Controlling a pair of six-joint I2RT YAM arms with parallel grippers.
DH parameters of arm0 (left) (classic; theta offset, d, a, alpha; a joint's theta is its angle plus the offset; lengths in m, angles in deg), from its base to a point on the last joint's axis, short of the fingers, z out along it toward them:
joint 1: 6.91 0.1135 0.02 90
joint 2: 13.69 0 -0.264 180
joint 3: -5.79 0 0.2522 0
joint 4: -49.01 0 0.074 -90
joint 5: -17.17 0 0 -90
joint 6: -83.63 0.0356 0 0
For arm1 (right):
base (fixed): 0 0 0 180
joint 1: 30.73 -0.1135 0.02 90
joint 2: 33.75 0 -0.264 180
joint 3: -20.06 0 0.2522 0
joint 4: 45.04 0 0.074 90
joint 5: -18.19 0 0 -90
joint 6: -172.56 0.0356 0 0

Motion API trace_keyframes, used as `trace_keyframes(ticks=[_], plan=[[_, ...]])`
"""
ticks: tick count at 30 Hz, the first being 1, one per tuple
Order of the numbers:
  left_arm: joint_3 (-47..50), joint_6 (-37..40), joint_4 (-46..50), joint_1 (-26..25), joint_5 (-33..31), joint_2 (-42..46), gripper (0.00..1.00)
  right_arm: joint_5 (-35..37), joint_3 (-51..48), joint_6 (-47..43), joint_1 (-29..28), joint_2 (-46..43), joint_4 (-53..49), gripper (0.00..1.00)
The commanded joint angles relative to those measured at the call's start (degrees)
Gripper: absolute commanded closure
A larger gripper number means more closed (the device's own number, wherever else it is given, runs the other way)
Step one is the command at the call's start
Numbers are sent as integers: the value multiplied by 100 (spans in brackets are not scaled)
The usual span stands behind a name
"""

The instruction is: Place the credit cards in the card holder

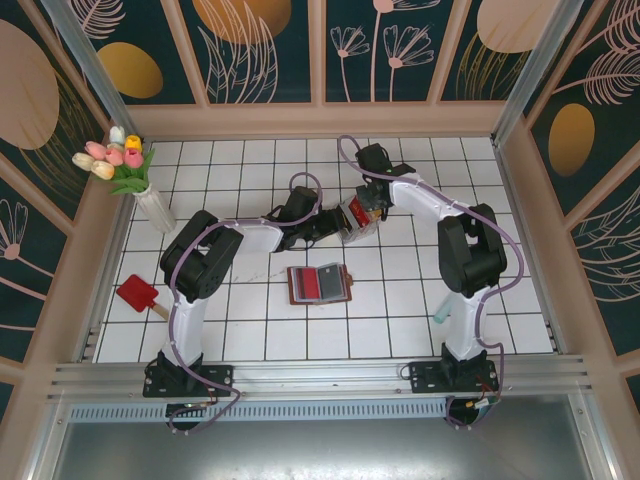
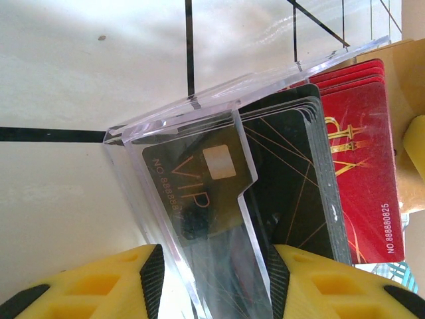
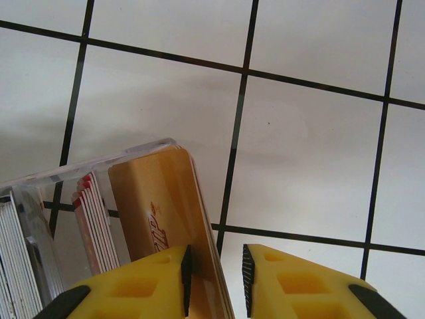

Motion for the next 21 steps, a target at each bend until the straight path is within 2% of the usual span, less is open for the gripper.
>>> trace_keyframes(ticks=[1,5,14,20,21], plan=[[163,59,354,8,-85,-113,53,165,74,-67,47,-206,-224,70],[158,58,338,1,-76,-122,53,-74,15,-46,84,-91,-188,65],[163,75,342,2,-67,-122,54,-797,-173,86,226,46,4,64],[172,85,364,3,-92,-95,55,-847,-149,152,291,-43,-11,72],[180,85,358,6,-86,-89,55,-938,-140,157,288,-96,-13,76]])
